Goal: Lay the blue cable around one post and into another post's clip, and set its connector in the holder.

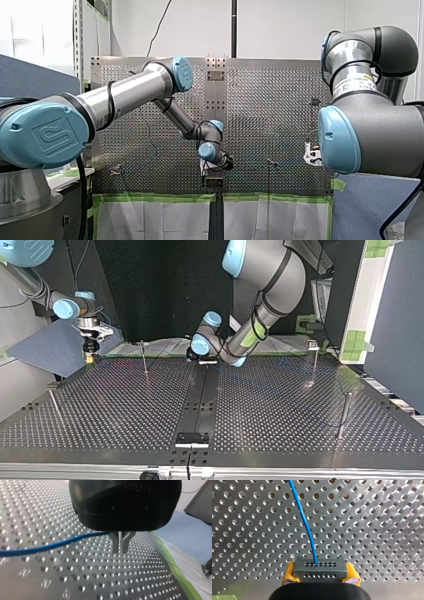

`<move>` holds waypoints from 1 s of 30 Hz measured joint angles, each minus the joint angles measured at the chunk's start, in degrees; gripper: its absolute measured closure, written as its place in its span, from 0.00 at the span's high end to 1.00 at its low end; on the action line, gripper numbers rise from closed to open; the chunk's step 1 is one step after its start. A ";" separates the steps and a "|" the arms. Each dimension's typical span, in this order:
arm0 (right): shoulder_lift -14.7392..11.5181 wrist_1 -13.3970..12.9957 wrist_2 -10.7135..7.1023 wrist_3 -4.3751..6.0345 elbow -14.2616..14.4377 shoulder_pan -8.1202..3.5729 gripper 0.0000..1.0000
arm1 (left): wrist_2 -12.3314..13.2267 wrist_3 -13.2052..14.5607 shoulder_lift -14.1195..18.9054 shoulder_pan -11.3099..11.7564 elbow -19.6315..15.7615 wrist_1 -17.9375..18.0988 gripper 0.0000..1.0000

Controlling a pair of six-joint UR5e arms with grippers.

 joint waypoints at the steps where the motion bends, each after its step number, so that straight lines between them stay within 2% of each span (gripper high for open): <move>1: 0.00 0.04 0.00 -0.02 0.00 0.03 0.00 | 0.00 0.40 -0.01 -0.15 0.00 -0.14 0.26; 8: 0.07 0.21 -0.09 -0.13 0.00 0.44 0.00 | -0.94 3.62 0.01 -1.04 -0.11 -2.61 0.54; 9: 0.08 0.21 -0.14 -0.14 0.00 0.55 0.00 | -0.93 4.17 0.08 -1.19 -0.28 -3.07 0.54; 14: 0.08 0.22 -0.46 -0.21 -0.01 1.16 0.00 | -0.21 6.49 1.55 -1.76 -2.02 -3.16 0.67; 21: 0.08 0.22 -0.47 -0.32 -0.01 2.03 0.00 | 0.14 9.61 4.75 -2.45 -5.28 -0.42 0.74; 22: 0.08 0.22 -0.47 -0.34 -0.01 2.13 0.00 | 0.16 9.79 5.15 -2.56 -5.67 -0.03 0.77; 27: 0.04 0.25 -0.46 -0.38 0.00 2.55 0.00 | 0.56 10.00 7.25 -3.59 -7.77 2.08 0.77; 28: 0.03 0.28 -0.46 -0.39 -0.01 2.62 0.00 | 0.80 9.95 7.63 -3.88 -8.17 2.46 0.80; 30: 0.03 0.43 -0.46 -0.40 -0.01 2.78 0.00 | 1.59 9.50 8.62 -4.73 -9.14 3.43 0.80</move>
